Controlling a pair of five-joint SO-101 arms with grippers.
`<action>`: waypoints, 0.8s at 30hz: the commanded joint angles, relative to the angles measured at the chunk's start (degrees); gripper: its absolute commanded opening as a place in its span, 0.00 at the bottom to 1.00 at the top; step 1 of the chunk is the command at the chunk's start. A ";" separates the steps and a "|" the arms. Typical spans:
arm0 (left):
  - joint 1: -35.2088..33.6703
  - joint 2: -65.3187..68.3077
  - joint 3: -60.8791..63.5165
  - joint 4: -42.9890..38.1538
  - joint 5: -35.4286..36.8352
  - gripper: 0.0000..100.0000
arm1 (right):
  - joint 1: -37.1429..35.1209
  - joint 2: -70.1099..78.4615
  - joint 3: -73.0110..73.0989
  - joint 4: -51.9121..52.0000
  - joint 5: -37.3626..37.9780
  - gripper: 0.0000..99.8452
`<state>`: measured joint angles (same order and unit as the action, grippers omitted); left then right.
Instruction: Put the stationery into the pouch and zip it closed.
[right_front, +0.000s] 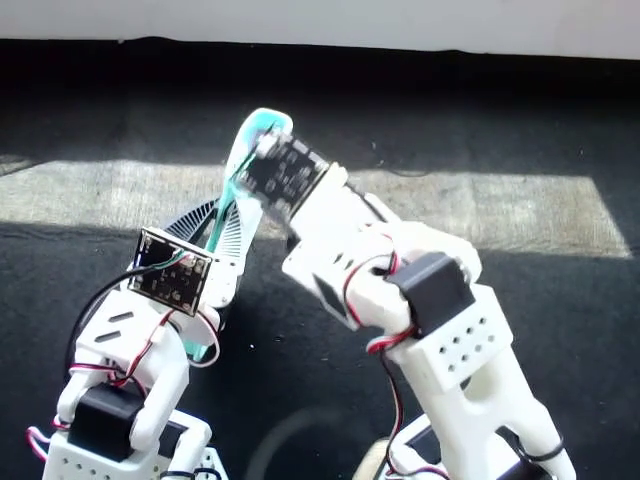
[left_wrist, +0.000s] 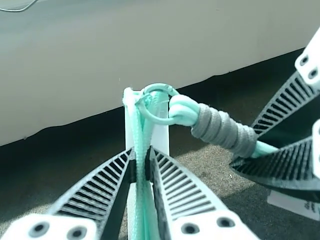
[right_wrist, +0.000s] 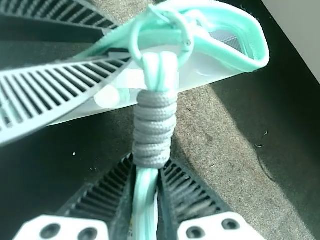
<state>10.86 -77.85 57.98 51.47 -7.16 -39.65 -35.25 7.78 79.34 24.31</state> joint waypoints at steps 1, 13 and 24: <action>-0.31 0.31 -0.13 3.69 0.35 0.01 | -2.15 -2.33 1.01 -0.04 -1.14 0.05; 0.04 0.31 -1.36 3.78 0.53 0.01 | -2.33 4.62 1.27 -10.15 -10.02 0.15; -0.22 0.31 -1.36 3.96 0.44 0.01 | -5.85 8.22 1.01 -12.97 -10.29 0.15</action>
<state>10.51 -77.85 56.66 53.41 -7.16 -44.22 -27.25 9.45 68.62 14.64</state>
